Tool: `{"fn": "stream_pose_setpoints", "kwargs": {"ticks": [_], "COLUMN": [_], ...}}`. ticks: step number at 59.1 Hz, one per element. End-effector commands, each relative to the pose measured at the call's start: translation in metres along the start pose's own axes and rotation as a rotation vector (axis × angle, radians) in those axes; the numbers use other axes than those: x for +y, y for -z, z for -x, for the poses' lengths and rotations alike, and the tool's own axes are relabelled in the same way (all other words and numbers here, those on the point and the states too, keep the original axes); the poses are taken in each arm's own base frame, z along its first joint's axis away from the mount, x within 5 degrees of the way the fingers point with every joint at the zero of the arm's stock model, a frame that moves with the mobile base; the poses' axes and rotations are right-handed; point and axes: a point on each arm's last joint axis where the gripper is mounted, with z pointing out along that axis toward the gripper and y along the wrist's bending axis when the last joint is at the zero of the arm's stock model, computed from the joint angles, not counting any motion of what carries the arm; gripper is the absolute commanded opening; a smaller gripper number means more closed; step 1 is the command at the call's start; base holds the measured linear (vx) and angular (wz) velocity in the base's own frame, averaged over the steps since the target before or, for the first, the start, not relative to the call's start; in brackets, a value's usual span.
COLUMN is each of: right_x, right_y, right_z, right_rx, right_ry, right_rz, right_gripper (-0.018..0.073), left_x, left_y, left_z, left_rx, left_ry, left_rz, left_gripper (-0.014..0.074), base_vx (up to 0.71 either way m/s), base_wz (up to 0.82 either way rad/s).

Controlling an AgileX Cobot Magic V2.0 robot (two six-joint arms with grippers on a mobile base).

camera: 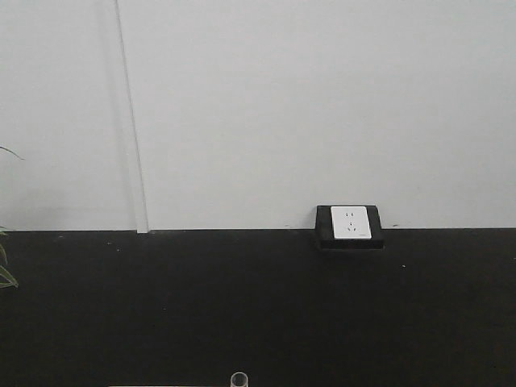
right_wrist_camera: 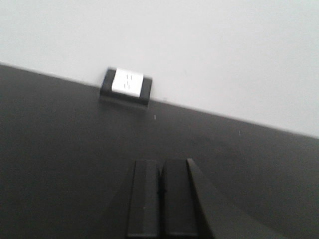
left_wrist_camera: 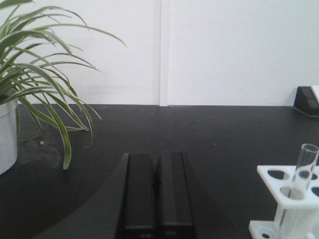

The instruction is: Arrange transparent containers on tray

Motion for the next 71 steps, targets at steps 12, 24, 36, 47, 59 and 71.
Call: {"fn": "stream_pose_setpoints", "kwargs": {"ticks": [12, 24, 36, 47, 59, 71], "right_x": [-0.001, -0.024, -0.044, -0.047, -0.044, -0.041], "right_y": [0.005, 0.024, 0.023, -0.004, -0.034, -0.058], "right_z": [0.038, 0.106, 0.158, 0.169, 0.16, 0.15], "right_rx": [-0.334, -0.403, -0.267, -0.148, -0.018, 0.085], "right_ry": [-0.166, -0.216, -0.23, -0.23, -0.225, -0.222], "right_rz": [0.035, -0.015, -0.061, -0.055, -0.038, -0.024], "right_gripper": [-0.001, -0.001, -0.0008, -0.0008, -0.0005, 0.0017], "left_x": [-0.002, -0.011, -0.021, -0.023, -0.022, -0.019], "left_y": [0.005, 0.028, 0.044, 0.021, -0.006, -0.027], "left_z": [0.033, 0.108, 0.185, 0.201, 0.189, 0.169], "left_rx": [-0.253, -0.415, -0.418, -0.293, -0.141, -0.004], "left_ry": [0.012, -0.019, -0.126, -0.167, -0.166, -0.163], "left_rz": [-0.015, -0.033, -0.02, -0.013, -0.012, -0.01], "left_gripper": [-0.0007, -0.0007, -0.0007, -0.0007, -0.0005, 0.0011], "base_vx": [0.0, 0.0, 0.0, 0.0, 0.0, 0.0], "base_wz": [0.0, 0.0, 0.0, 0.0, 0.0, 0.0]}}
